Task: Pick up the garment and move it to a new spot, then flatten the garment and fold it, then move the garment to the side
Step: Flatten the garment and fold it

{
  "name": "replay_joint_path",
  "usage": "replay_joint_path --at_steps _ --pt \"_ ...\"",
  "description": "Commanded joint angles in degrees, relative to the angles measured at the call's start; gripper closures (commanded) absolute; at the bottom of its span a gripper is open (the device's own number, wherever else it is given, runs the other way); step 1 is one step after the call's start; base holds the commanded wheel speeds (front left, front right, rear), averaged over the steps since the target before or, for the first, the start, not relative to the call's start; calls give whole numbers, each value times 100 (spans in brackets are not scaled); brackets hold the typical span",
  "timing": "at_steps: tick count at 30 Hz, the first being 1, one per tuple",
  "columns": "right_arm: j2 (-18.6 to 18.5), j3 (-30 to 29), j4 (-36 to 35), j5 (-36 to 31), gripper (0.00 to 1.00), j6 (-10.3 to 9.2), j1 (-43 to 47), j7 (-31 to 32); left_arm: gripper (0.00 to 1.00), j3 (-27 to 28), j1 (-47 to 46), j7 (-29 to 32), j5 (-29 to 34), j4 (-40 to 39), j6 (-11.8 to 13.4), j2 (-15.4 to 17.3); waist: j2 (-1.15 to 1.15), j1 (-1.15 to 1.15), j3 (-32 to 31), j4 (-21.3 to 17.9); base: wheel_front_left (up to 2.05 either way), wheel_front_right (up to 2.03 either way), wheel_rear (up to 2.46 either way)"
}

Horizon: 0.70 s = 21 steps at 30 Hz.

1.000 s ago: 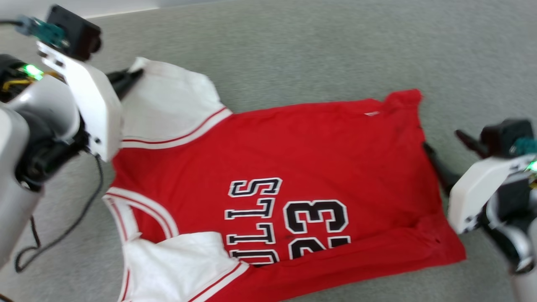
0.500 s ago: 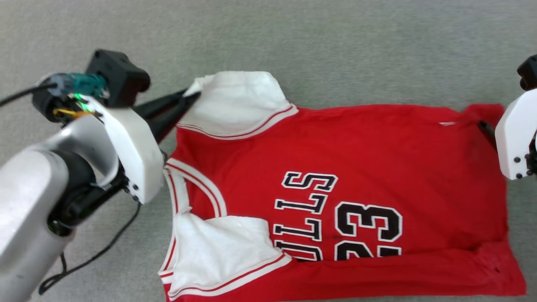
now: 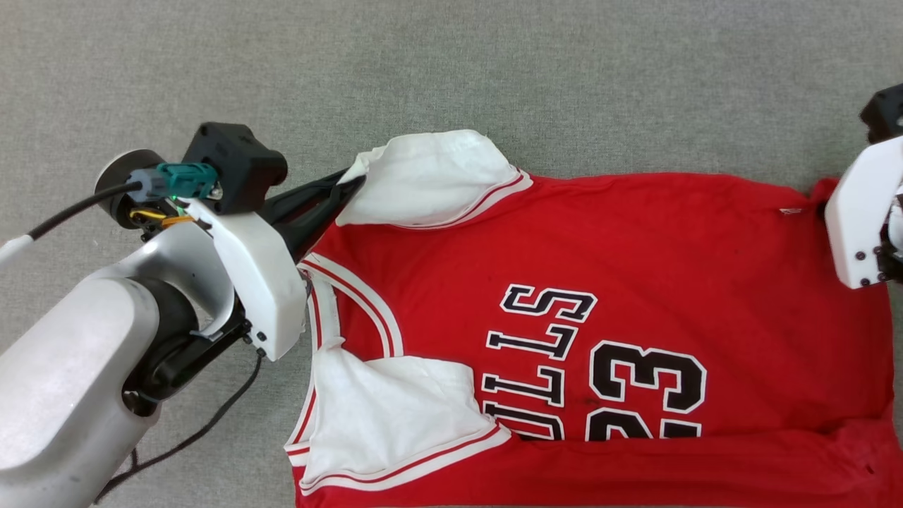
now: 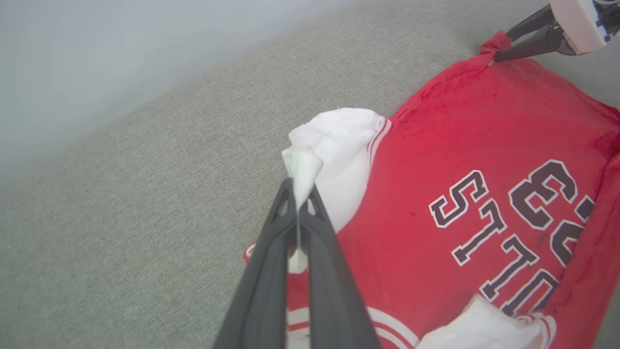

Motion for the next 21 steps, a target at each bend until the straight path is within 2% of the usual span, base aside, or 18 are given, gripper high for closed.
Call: replay_joint_path --at_steps 1,7,12,16,21 --pt "146 142 317 35 100 -4 218 1 100 22 57 -76 -41 35 33 -48 0 1 -50 -22 0 0 0" --pt "238 -7 501 163 100 -4 170 -387 100 205 214 -340 -45 251 175 34 0 1 -427 -163 0 0 0" --pt "252 -29 328 367 100 -4 261 -963 100 278 517 -439 -159 322 345 115 0 1 -894 -303 0 0 0" --pt "201 1 196 503 100 -4 642 -1298 100 370 969 -562 -287 221 573 232 0 1 -1278 -437 0 0 0" --pt "-13 49 -298 570 100 -4 1303 -1639 100 392 1716 -714 -393 -104 878 455 0 1 -1623 -491 0 0 0"
